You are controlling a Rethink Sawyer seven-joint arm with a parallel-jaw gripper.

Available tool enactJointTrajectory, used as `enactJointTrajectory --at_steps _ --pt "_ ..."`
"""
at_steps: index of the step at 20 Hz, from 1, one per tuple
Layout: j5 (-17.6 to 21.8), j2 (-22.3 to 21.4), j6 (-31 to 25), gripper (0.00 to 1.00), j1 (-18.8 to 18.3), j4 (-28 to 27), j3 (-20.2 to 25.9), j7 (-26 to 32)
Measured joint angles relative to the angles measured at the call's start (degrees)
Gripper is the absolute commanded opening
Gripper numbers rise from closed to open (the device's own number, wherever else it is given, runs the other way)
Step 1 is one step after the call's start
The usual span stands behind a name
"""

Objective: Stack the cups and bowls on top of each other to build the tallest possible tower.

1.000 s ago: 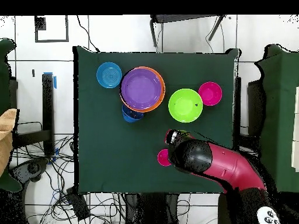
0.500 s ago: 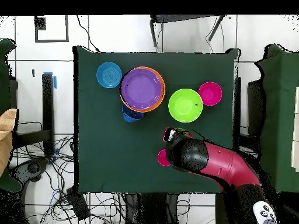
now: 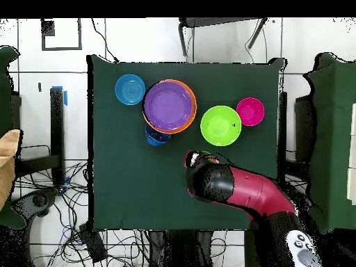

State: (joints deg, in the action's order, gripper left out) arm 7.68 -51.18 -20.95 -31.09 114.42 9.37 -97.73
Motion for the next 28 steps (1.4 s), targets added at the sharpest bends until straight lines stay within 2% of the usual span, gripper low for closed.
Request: enactJointTrajectory --at_steps 9,18,21,28 --pt "-0.01 1.41 2.77 1.00 3.29 0.27 -0.28 -0.01" --pt "-0.02 3.71 8.50 1.00 7.76 0.36 -4.20 -0.01" --pt "-0.04 4.96 10.40 1.00 8.50 0.35 -6.01 -0.01" --pt "-0.05 7.06 10.95 1.00 8.98 0.36 -8.49 -0.01"
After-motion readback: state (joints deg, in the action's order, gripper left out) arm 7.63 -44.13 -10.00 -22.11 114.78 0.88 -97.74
